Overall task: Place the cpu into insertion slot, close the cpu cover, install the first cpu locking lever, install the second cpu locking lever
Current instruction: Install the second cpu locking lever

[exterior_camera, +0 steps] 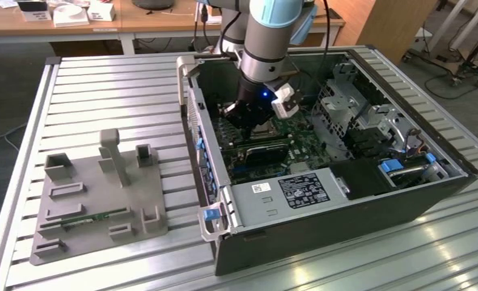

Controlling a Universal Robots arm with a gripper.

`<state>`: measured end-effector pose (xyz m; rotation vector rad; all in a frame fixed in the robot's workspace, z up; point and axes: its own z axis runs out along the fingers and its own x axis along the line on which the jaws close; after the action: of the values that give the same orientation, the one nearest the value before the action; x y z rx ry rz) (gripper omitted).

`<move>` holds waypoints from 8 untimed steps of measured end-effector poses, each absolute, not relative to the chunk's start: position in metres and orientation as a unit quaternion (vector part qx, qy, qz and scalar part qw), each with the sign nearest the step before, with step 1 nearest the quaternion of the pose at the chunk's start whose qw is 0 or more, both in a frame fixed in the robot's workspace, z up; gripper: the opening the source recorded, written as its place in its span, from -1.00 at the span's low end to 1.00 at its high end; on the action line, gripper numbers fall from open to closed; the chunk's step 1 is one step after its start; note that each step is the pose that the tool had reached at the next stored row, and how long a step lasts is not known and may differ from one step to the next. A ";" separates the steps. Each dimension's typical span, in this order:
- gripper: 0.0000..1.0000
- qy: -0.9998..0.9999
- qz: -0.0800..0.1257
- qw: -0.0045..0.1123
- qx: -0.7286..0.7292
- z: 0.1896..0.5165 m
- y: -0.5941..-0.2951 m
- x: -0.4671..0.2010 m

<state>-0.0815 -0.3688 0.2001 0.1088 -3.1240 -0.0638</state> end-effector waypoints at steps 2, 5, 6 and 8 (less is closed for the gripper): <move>-0.79 -0.999 -0.022 0.007 0.035 0.199 -0.369 -0.081; -0.79 -0.999 -0.024 0.007 0.035 0.198 -0.368 -0.081; -0.79 -0.999 -0.024 0.007 0.035 0.197 -0.368 -0.082; -0.79 -0.999 -0.025 0.008 0.036 0.196 -0.369 -0.082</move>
<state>-0.0816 -0.3685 0.1959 0.1113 -3.1233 -0.0781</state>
